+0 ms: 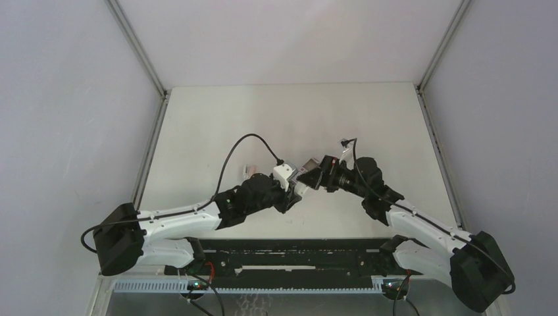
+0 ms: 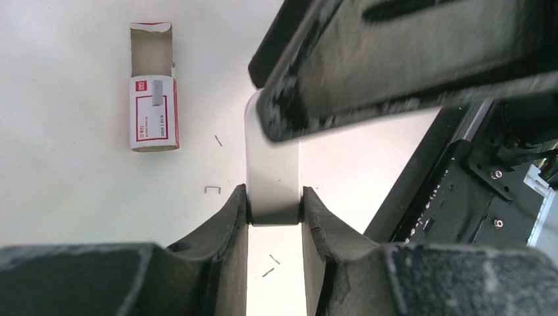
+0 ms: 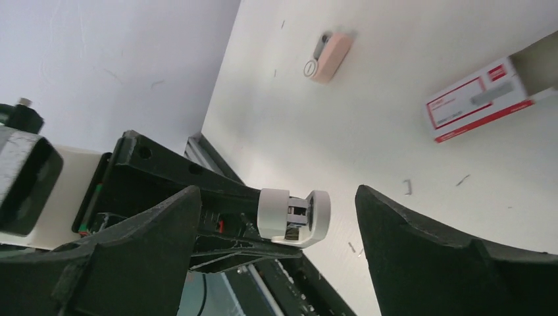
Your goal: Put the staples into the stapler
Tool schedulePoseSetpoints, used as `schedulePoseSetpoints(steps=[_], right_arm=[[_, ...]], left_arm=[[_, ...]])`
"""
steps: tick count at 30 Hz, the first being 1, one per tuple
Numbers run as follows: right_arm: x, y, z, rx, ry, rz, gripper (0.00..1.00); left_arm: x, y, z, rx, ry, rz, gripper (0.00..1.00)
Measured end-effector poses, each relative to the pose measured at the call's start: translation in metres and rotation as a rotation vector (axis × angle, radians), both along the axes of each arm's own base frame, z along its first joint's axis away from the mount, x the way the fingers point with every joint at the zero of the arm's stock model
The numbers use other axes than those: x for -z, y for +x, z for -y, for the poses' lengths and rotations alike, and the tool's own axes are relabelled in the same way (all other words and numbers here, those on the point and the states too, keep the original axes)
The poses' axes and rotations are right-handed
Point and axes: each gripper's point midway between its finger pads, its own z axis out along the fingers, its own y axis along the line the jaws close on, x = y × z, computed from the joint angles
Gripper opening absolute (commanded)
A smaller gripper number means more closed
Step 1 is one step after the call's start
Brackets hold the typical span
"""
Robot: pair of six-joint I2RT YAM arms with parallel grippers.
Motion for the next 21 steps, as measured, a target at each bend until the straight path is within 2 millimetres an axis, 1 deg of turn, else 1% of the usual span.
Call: schedulePoseSetpoints(steps=[4,6,8,10,13,16,17,19,21], right_arm=[[-0.008,0.008,0.017,0.046,-0.020,0.054,0.86],[-0.009,0.013,0.028,0.080,-0.045,0.080,0.86],[-0.010,0.016,0.039,0.119,-0.076,0.103,0.86],[-0.008,0.021,0.053,0.163,-0.115,0.121,0.85],[-0.002,0.026,0.073,0.227,-0.184,0.138,0.85],[0.007,0.029,0.089,0.273,-0.249,0.133,0.85],[0.010,0.029,0.093,0.282,-0.267,0.129,0.85],[0.016,0.029,0.099,0.298,-0.300,0.120,0.85],[0.021,0.030,0.104,0.309,-0.325,0.112,0.84]], left_arm=[[0.004,0.001,-0.003,-0.012,0.019,-0.005,0.00],[0.010,0.006,-0.011,-0.058,0.051,-0.004,0.00],[0.017,0.015,-0.024,-0.125,0.094,-0.009,0.00],[0.029,0.032,-0.046,-0.228,0.144,-0.041,0.00],[0.048,0.064,-0.090,-0.415,0.217,-0.091,0.00],[0.065,0.083,-0.123,-0.534,0.265,-0.146,0.00],[0.072,0.087,-0.132,-0.562,0.284,-0.167,0.00],[0.084,0.091,-0.143,-0.590,0.320,-0.207,0.00],[0.092,0.095,-0.147,-0.599,0.345,-0.235,0.00]])
